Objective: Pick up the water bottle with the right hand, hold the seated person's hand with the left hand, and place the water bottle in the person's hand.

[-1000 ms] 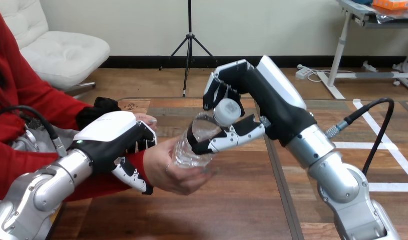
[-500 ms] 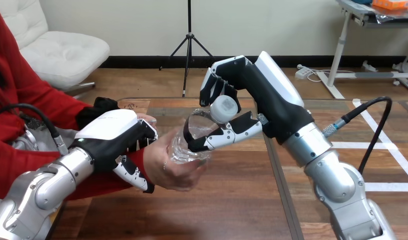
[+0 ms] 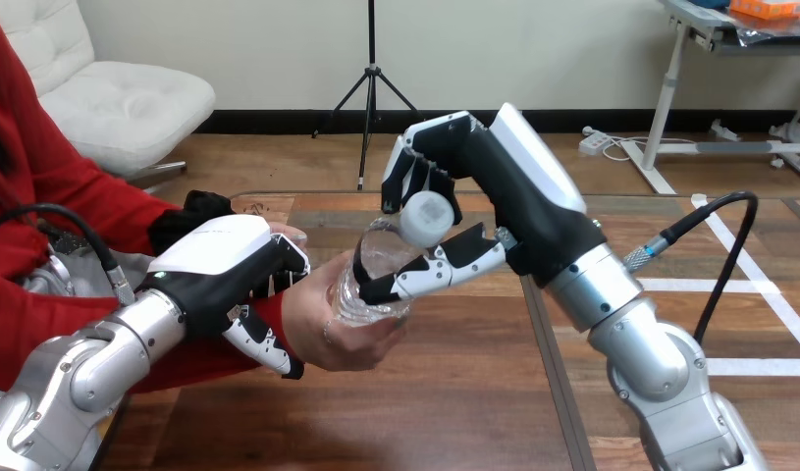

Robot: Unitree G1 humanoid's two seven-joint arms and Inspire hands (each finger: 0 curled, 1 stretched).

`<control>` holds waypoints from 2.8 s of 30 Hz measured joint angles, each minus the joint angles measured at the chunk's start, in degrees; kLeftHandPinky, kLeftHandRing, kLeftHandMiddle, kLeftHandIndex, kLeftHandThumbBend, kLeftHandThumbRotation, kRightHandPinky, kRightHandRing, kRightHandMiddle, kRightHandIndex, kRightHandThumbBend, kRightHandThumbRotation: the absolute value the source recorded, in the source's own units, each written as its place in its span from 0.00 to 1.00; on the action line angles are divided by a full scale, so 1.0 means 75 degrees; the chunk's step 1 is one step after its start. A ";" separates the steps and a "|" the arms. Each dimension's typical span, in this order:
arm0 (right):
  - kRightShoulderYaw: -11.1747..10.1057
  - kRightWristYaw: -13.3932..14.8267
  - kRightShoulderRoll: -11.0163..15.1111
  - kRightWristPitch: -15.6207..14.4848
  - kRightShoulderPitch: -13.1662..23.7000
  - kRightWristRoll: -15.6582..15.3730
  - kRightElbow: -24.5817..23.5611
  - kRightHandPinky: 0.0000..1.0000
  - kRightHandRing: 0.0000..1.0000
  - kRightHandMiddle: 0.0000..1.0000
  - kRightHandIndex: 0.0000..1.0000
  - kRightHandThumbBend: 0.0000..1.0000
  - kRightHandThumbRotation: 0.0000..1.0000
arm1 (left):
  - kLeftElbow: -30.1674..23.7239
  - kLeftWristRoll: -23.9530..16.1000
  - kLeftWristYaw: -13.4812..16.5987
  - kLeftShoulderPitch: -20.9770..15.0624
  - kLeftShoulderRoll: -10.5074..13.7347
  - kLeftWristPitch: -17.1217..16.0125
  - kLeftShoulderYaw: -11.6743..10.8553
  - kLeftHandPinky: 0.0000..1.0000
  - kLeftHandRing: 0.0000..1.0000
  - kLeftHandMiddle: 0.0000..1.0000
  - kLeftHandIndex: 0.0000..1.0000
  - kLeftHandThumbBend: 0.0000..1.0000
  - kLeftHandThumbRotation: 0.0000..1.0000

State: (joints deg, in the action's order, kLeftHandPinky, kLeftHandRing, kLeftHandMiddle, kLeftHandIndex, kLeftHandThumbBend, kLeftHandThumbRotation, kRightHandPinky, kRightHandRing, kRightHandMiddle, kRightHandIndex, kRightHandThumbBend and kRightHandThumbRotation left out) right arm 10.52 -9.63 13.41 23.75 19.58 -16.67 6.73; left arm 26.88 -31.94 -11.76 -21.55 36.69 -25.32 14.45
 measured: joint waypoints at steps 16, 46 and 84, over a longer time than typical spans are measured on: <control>0.0141 0.0112 -0.0021 0.0002 -0.0012 -0.0064 0.0000 0.11 0.15 0.21 0.27 0.96 0.10 | -0.0015 0.0002 0.0000 -0.0002 -0.0011 -0.0001 -0.0001 0.22 0.28 0.35 0.35 0.85 0.00; 0.0260 0.0135 -0.0034 0.0038 -0.0013 -0.0103 0.0007 0.13 0.17 0.24 0.29 0.99 0.12 | -0.0049 0.0011 0.0001 -0.0003 -0.0014 -0.0001 -0.0002 0.26 0.32 0.39 0.39 0.88 0.00; 0.0106 -0.0112 0.0152 -0.0401 -0.0652 0.0002 -0.0284 0.90 0.98 0.97 0.98 1.00 0.63 | -0.0705 -0.0058 0.0126 -0.0047 0.0041 -0.0077 -0.0055 0.74 0.84 0.88 0.90 1.00 0.36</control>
State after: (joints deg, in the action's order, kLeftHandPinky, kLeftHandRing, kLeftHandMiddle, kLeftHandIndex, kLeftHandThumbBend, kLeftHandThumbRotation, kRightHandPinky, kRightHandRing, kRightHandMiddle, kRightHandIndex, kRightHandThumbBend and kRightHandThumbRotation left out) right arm 11.31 -10.47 14.56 20.74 14.69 -16.65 4.60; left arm 21.59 -32.38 -10.81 -21.90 37.00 -25.90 14.04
